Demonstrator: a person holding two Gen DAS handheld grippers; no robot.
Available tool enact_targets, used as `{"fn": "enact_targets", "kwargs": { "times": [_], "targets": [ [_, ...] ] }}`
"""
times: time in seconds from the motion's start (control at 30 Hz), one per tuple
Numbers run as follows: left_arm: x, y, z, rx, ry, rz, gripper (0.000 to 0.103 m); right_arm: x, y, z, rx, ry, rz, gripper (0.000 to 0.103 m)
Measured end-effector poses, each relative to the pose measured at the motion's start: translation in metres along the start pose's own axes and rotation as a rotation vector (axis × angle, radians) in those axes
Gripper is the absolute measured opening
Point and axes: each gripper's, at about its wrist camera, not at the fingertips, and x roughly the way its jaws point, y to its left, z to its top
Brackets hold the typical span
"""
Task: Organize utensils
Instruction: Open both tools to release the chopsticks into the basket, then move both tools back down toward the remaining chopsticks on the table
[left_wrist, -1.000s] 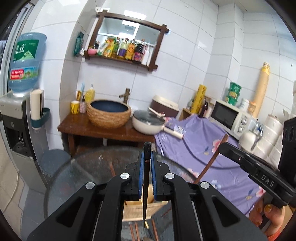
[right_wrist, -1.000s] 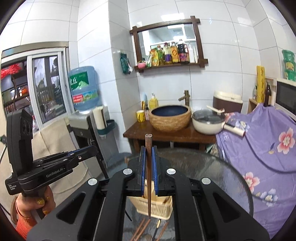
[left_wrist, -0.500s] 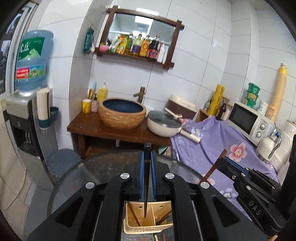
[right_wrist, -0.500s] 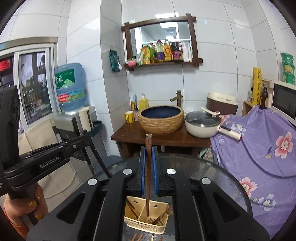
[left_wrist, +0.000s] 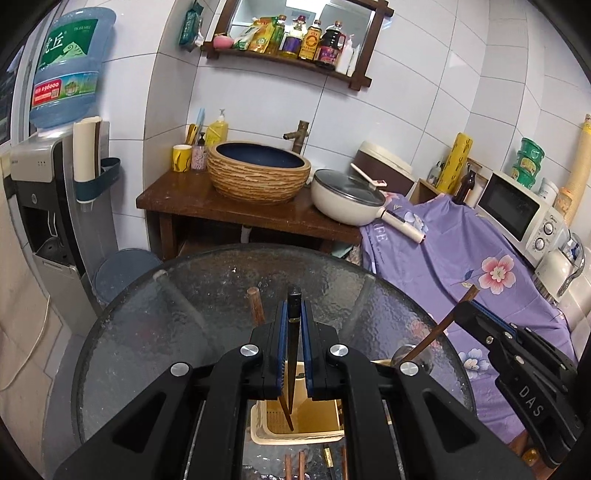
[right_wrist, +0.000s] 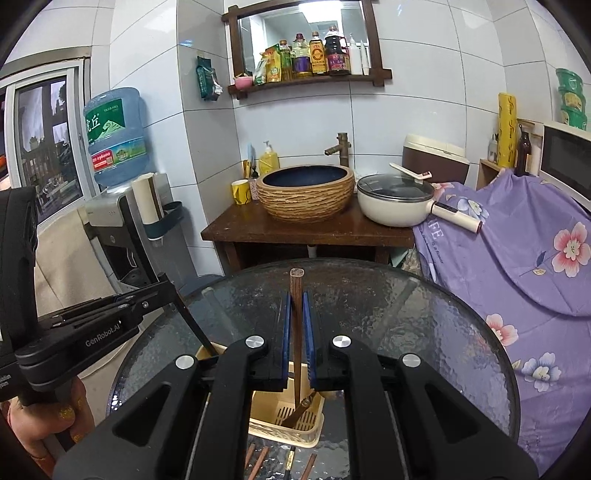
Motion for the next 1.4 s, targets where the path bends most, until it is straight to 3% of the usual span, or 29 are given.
{"fn": "enact_targets", "kwargs": {
  "times": [0.33, 0.4, 0.47, 0.5, 0.77, 0.83, 1.07, 1.17, 1.23, 1.4],
  "targets": [
    [0.010, 0.000, -0.010, 0.004, 0.023, 0.002, 0.008, 0.003, -0.006, -0.007, 0.012, -0.006, -0.006, 0.008],
    [0.010, -0.001, -0.011, 0.008, 0.014, 0.008, 0.014, 0.001, -0.006, -0.008, -0.007, -0.020, -0.024, 0.013],
    [0.008, -0.003, -0.011, 0.017, 0.004, 0.010, 0.036, -0.003, -0.005, -0.011, -0.025, -0.031, -0.041, 0.031],
    [0.006, -0.004, -0.012, 0.019, -0.005, 0.010, 0.042, -0.006, -0.005, -0.012, -0.029, -0.043, -0.049, 0.047],
    [-0.032, -0.008, -0.036, 0.092, -0.102, 0.042, 0.090, -0.038, -0.003, -0.038, -0.056, -0.070, -0.048, 0.056],
    [-0.040, -0.006, -0.051, 0.118, -0.108, 0.050, 0.094, -0.044, -0.001, -0.051, -0.077, -0.053, -0.042, 0.060],
    [-0.035, 0.008, -0.119, 0.170, 0.001, 0.082, 0.091, -0.030, -0.009, -0.125, -0.048, 0.140, -0.024, 0.060],
    [-0.015, 0.014, -0.150, 0.180, 0.105, 0.083, 0.075, -0.008, -0.016, -0.157, -0.003, 0.243, -0.025, 0.055],
    [0.000, 0.019, -0.166, 0.168, 0.177, 0.069, 0.064, 0.009, -0.021, -0.180, 0.038, 0.330, -0.008, 0.046],
    [0.035, 0.028, -0.194, 0.104, 0.301, 0.036, 0.044, 0.037, -0.024, -0.213, 0.089, 0.426, 0.007, 0.037]
  ]
}}
